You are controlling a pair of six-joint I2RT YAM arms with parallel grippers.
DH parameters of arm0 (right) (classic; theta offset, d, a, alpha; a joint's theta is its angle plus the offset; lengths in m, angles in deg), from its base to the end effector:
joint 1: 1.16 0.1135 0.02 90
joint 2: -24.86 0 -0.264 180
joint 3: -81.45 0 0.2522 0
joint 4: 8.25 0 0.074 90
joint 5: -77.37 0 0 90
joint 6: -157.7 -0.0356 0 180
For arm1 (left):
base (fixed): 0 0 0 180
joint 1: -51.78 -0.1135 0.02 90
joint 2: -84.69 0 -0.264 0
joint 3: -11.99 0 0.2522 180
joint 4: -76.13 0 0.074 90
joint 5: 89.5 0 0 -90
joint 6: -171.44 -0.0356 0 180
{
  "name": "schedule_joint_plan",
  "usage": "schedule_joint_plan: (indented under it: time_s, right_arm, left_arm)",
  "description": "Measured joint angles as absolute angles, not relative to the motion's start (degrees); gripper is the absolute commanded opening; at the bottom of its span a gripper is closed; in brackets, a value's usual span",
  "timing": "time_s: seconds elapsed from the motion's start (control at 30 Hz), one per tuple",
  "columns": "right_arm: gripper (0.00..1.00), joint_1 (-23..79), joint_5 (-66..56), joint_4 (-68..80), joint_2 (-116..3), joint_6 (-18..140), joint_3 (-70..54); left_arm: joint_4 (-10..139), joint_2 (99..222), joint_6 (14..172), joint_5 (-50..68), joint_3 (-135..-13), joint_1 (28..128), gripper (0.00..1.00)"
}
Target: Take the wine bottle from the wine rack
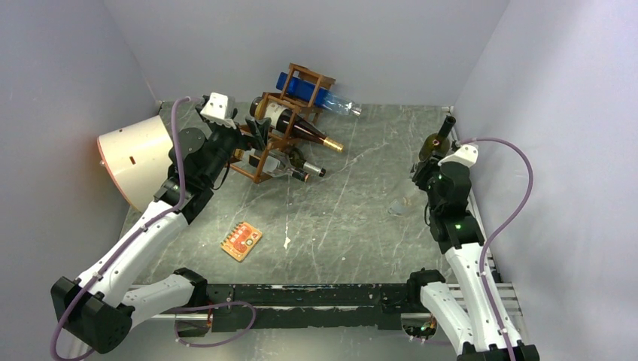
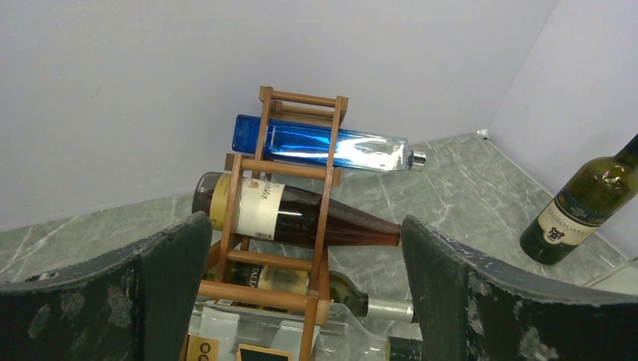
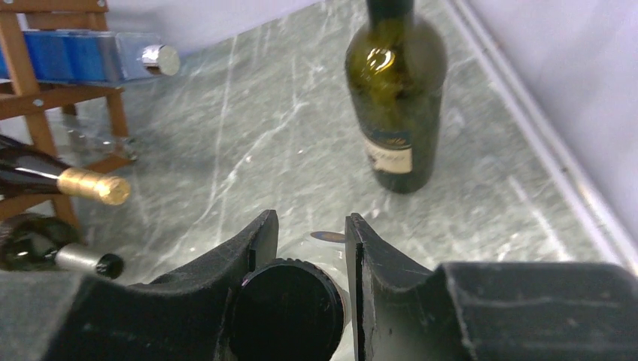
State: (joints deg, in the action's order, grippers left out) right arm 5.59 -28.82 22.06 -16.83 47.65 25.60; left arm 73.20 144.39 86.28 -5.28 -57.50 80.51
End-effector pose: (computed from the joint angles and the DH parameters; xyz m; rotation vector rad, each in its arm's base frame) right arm 0.1713 0.0103 0.3207 0.4065 1.7963 0.0656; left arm 0.2157 -0.1141 0.3974 0.2212 1.4476 -0.4054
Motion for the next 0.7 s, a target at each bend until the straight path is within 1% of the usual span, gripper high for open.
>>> schedule_joint_plan:
  time_s: [0.33, 0.7]
  right_arm:
    - [0.0, 5.57, -36.66, 16.86, -16.42, 60.13, 25.49]
    - [0.0, 4.8, -42.89, 5.13, -16.61, 64.35, 29.82]
  left_arm:
    - [73.2, 144.48, 86.24, -5.3, -57.5, 80.82, 0.99]
    - [73.2, 144.48, 86.11, -5.3, -57.5, 81.23, 0.99]
